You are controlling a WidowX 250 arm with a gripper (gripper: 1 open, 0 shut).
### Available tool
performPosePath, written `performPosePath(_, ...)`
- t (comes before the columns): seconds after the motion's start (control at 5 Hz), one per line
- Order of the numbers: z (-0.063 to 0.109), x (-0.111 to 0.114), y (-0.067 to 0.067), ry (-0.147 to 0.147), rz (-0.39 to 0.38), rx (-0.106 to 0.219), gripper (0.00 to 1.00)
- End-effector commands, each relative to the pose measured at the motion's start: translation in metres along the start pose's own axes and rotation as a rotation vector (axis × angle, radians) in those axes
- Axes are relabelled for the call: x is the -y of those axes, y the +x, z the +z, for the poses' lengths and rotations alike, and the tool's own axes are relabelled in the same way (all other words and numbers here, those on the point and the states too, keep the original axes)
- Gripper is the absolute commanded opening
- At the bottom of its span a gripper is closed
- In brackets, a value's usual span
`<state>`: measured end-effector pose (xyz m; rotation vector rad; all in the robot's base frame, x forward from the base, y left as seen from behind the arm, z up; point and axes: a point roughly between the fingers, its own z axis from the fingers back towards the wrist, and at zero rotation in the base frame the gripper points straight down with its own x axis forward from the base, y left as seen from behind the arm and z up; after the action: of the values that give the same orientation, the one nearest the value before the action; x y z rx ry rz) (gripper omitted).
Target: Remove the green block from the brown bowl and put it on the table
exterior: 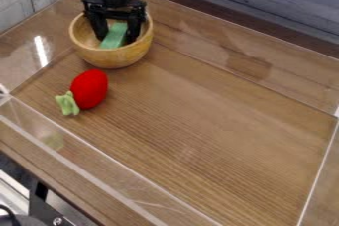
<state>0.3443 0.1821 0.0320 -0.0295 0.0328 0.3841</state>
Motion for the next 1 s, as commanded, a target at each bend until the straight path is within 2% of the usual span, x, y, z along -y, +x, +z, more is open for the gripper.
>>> performPosePath(0.0, 0.011, 0.001, 0.006, 0.014, 0.004, 0.043, 0.0)
performPosePath(0.8, 0.051, 0.018, -0.004, -0.043, 0.004, 0.051, 0.0)
